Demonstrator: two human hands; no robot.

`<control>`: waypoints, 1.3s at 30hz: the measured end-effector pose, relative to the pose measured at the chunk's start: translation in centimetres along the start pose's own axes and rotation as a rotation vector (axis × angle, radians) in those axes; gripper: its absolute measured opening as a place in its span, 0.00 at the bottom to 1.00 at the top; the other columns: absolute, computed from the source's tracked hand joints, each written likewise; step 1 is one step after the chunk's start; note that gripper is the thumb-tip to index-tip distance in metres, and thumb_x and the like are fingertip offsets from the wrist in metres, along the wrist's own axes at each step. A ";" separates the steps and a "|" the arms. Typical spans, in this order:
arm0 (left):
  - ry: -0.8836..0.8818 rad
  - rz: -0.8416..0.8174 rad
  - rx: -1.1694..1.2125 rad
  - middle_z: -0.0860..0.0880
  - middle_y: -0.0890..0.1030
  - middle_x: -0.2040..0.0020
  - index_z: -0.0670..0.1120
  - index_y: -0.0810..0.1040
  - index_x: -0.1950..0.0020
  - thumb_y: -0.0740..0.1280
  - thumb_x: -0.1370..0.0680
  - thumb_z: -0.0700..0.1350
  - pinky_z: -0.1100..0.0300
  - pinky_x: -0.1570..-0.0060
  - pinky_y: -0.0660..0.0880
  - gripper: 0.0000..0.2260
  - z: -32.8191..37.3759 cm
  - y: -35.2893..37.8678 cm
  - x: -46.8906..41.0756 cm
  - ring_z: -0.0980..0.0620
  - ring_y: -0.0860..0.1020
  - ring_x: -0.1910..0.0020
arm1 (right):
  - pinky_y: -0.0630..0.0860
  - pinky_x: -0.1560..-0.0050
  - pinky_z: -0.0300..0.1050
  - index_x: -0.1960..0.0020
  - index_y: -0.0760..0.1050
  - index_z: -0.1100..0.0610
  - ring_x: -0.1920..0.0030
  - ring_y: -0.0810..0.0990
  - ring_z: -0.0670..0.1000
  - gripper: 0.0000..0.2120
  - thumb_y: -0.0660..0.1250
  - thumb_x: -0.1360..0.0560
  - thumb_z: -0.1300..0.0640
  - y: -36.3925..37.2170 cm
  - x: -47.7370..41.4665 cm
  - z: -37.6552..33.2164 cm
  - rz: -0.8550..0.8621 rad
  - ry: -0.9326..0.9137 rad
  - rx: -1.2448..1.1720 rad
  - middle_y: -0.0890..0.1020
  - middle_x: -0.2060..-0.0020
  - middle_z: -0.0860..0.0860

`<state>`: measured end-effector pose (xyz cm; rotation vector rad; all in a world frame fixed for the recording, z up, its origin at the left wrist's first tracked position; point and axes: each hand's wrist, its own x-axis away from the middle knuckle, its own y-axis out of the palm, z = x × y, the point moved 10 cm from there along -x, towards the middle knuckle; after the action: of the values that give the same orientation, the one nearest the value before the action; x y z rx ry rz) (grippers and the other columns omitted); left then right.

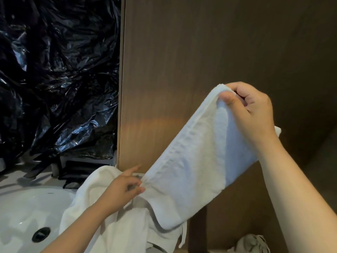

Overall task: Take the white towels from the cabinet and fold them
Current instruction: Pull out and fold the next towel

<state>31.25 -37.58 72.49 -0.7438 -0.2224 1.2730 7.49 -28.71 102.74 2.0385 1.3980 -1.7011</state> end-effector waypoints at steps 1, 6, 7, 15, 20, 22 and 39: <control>-0.006 -0.011 0.040 0.62 0.78 0.40 0.52 0.85 0.62 0.72 0.25 0.47 0.68 0.47 0.70 0.06 0.2 0.0 0.0 0.65 0.75 0.43 | 0.71 0.56 0.24 0.50 0.77 0.48 0.53 0.78 0.37 0.04 0.64 0.19 0.51 -0.4 -0.2 0.1 0.013 0.005 0.008 0.79 0.57 0.37; -0.134 0.092 0.159 0.46 0.83 0.64 0.49 0.84 0.64 0.73 0.26 0.46 0.52 0.56 0.77 0.07 -1.0 -1.8 1.4 0.52 0.80 0.65 | 0.68 0.61 0.22 0.53 0.77 0.50 0.58 0.76 0.35 0.06 0.64 0.20 0.50 -1.6 0.6 2.7 0.063 0.142 0.039 0.78 0.60 0.40; -0.142 0.142 0.191 0.45 0.81 0.66 0.48 0.82 0.65 0.72 0.26 0.48 0.52 0.59 0.76 0.08 -1.1 -2.9 1.9 0.52 0.78 0.68 | 0.68 0.61 0.22 0.53 0.76 0.50 0.58 0.76 0.36 0.07 0.63 0.20 0.50 -1.8 1.1 3.5 0.079 0.179 0.033 0.78 0.61 0.41; -0.123 0.510 0.564 0.46 0.72 0.73 0.36 0.73 0.64 0.68 0.24 0.41 0.67 0.77 0.63 0.12 -0.3 -13.2 6.3 0.55 0.67 0.77 | 0.70 0.59 0.38 0.50 0.77 0.53 0.57 0.77 0.44 0.11 0.61 0.19 0.47 1.1 6.1 9.4 0.186 0.503 -0.084 0.79 0.58 0.46; -0.237 0.487 0.575 0.48 0.70 0.76 0.37 0.71 0.66 0.63 0.22 0.36 0.68 0.78 0.63 0.12 -2.1 -15.6 8.8 0.54 0.67 0.78 | 0.72 0.60 0.42 0.53 0.77 0.55 0.59 0.76 0.49 0.14 0.61 0.19 0.46 5.2 10.7 11.8 0.098 0.675 -0.180 0.79 0.61 0.50; -0.360 0.353 0.368 0.49 0.70 0.77 0.39 0.73 0.67 0.66 0.22 0.39 0.67 0.80 0.62 0.13 -5.0 -14.0 9.1 0.54 0.66 0.80 | 0.69 0.61 0.46 0.57 0.77 0.62 0.63 0.75 0.55 0.18 0.63 0.20 0.47 7.8 14.7 14.2 -0.018 0.795 -0.155 0.78 0.64 0.57; -0.754 0.545 0.319 0.43 0.72 0.74 0.33 0.79 0.61 0.73 0.27 0.50 0.57 0.66 0.65 0.18 -15.5 -8.1 14.7 0.48 0.69 0.71 | 0.75 0.57 0.40 0.41 0.70 0.49 0.54 0.77 0.42 0.10 0.66 0.21 0.54 16.9 33.5 20.0 -0.261 1.134 -0.147 0.79 0.54 0.42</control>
<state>50.50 -30.77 62.27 -0.0067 -0.4283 2.0228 3.11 -32.13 60.63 2.9413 1.9999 -0.3093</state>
